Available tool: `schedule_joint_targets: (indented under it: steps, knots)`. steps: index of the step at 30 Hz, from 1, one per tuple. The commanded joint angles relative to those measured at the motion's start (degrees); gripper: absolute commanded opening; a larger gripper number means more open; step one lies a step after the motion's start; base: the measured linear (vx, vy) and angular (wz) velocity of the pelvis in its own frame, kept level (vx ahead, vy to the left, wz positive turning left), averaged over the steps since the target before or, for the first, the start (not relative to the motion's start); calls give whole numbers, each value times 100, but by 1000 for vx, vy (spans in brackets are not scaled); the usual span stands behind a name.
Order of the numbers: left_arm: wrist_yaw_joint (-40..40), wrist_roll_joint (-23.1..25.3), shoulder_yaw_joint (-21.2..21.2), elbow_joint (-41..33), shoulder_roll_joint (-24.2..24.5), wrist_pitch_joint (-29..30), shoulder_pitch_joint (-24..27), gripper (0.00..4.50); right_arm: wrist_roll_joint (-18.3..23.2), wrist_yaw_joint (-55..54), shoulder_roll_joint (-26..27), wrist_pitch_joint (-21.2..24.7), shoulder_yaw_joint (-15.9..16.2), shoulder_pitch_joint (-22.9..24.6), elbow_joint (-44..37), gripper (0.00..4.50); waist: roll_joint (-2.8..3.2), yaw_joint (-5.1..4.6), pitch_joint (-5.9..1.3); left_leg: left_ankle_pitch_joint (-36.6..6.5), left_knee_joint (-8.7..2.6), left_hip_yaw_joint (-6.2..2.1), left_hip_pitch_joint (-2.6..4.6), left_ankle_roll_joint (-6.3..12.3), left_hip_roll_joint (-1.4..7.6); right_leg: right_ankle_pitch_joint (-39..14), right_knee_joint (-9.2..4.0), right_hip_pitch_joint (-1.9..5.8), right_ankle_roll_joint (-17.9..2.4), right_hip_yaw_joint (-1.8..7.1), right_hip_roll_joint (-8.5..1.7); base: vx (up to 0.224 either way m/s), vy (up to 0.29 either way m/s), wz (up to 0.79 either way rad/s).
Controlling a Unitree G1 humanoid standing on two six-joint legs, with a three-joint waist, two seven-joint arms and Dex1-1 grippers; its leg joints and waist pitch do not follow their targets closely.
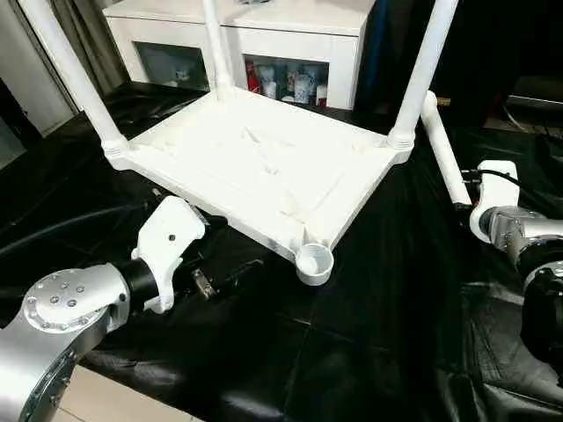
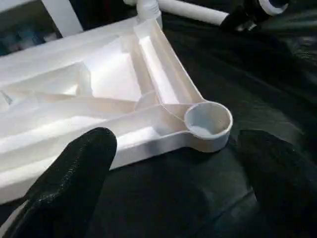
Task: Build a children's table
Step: Pick table leg
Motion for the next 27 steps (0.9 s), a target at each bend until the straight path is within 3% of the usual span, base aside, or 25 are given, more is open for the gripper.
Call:
schedule_joint_targets:
  steps: [1,3,4,6,7,8,9,10,12,13,14,17,21,22,24,26,27]
  knots:
    - [94,175,-107,202,-35,-223,-27,450,173,97,43,-315,-177,12,-101,125,-166,-2,-444,-1086,-414,-44,129,222,260,-859,-414,247,-1405,140,-246,0,0,0]
    - [203,357,-227,351,-99,-415,-59,450,281,212,42,-431,-263,3,-145,125,-153,-10,-455,-960,-405,-38,129,274,269,-852,-402,247,-1386,135,-252,0,0,0]
    - [276,440,-296,470,-166,-505,-91,450,325,268,43,-494,-287,8,-182,125,-192,-55,-455,-883,-399,-18,116,293,272,-829,-398,259,-1366,135,-241,0,0,0]
    - [417,445,-329,665,-358,-560,-173,450,400,410,59,-592,-308,38,-265,125,-187,-97,-461,-835,-387,20,132,299,273,-847,-400,252,-1357,137,-236,0,0,0]
    - [509,413,-325,820,-521,-596,-257,450,501,526,94,-663,-362,90,-370,125,-129,-112,-465,-831,-378,19,136,277,277,-841,-393,243,-1360,140,-233,0,0,0]
    - [557,400,-337,940,-633,-656,-329,450,586,636,127,-687,-403,145,-464,125,-149,-136,-451,-893,-386,33,136,268,272,-862,-418,249,-1329,138,-218,0,0,0]
    - [601,420,-370,1100,-752,-771,-422,450,642,722,172,-717,-417,219,-607,125,-77,-142,-469,-900,-376,21,155,231,279,-836,-400,242,-1328,138,-222,0,0,0]
    - [633,461,-413,1235,-830,-879,-501,450,676,737,213,-746,-423,293,-742,124,-131,-194,-475,-868,-380,30,146,270,269,-690,-414,255,-1316,130,-205,0,0,0]
    - [744,674,-609,1674,-1036,-1199,-773,450,896,784,397,-675,-504,696,-1399,124,-57,-252,-491,-744,-359,26,151,321,260,-525,-407,268,-1287,132,-199,0,0,0]
    - [782,735,-672,1846,-1120,-1299,-877,450,973,789,483,-606,-514,955,-1788,124,-88,-263,-498,-679,-359,30,151,351,259,-432,-415,283,-1283,132,-201,0,0,0]
    - [807,771,-706,1958,-1180,-1366,-941,450,1008,800,534,-563,-515,1126,-2028,124,-26,-274,-509,-588,-344,27,161,381,257,-294,-410,279,-1290,129,-198,0,0,0]
    - [844,859,-810,2223,-1315,-1528,-1119,450,1097,774,664,-373,-494,1657,-2759,124,-80,-299,-537,-395,-337,26,152,480,257,-54,-399,307,-1356,123,-189,0,0,0]
    - [814,899,-877,2397,-1407,-1639,-1233,450,1201,532,769,69,-537,2378,-3939,124,-64,-321,-521,-614,-366,22,161,438,264,-472,-438,301,-1328,126,-199,0,0,0]
    - [814,899,-877,2397,-1407,-1639,-1233,450,1201,532,769,69,-537,2378,-3939,124,-55,-343,-512,-772,-396,15,172,352,278,-726,-463,292,-1221,130,-208,0,0,0]
    - [836,920,-894,2510,-1448,-1695,-1243,450,1279,328,885,276,-640,2787,-4700,124,-65,-372,-481,-894,-424,23,180,300,278,-983,-514,276,-1084,147,-203,0,0,0]
    - [868,911,-899,2634,-1541,-1728,-1268,450,1427,114,1063,363,-798,3191,-5503,124,-65,-393,-494,-978,-433,13,195,229,280,-1162,-517,265,-982,146,-206,0,0,0]
    - [878,895,-902,2696,-1589,-1748,-1285,450,1536,46,1157,375,-860,3385,-5896,124,-134,-413,-475,-1001,-449,25,186,234,276,-1234,-550,264,-941,154,-199,0,0,0]
